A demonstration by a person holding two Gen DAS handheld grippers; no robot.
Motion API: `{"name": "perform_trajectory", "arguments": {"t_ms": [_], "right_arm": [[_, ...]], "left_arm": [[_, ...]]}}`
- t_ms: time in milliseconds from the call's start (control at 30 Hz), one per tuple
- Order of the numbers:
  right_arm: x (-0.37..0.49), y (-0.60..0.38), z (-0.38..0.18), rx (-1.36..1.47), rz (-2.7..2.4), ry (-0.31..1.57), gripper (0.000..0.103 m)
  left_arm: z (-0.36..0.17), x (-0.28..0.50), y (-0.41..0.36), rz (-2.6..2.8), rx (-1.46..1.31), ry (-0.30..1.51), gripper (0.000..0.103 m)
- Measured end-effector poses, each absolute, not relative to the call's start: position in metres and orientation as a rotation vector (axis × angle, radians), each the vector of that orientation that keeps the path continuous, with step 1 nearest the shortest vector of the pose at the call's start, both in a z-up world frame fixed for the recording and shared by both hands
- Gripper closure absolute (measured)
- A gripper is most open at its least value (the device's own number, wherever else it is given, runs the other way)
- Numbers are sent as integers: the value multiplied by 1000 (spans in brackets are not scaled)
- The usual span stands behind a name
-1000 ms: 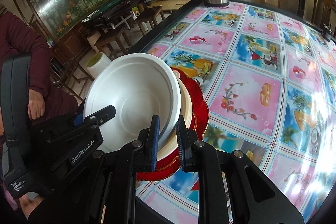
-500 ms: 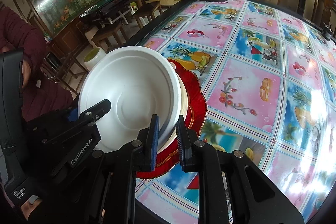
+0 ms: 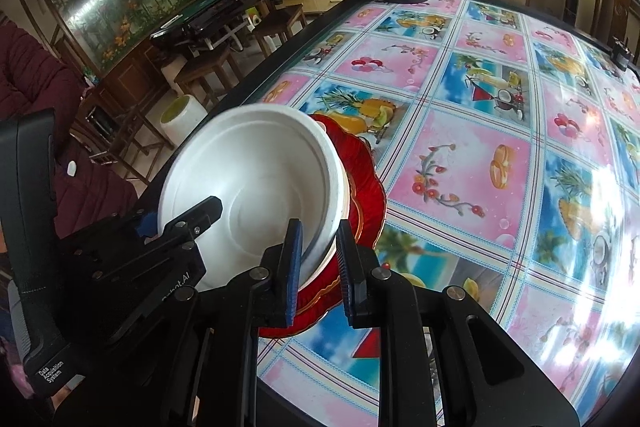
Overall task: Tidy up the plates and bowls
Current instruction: 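Open the right tool to release the small white bowl on top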
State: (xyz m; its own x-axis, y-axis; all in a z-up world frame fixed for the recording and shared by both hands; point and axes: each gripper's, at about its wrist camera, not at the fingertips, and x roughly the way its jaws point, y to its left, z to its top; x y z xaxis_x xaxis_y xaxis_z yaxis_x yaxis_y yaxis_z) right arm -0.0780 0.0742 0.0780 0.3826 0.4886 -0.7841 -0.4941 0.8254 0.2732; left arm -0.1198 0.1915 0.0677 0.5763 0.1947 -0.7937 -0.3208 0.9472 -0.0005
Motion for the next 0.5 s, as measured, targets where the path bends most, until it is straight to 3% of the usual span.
{"name": "perform_trajectory", "arguments": {"t_ms": [67,167,500], "right_arm": [[-77,72,79,3,625,996,74],[-77,70,79,3,619,994,74],[-82,52,87,49,601,962,75]], "left_arm": [[70,-121,190,308,-139,893,53],[76,-125,189,326,-121,857,38],[95,-125,189,329,-122,758,36]]}}
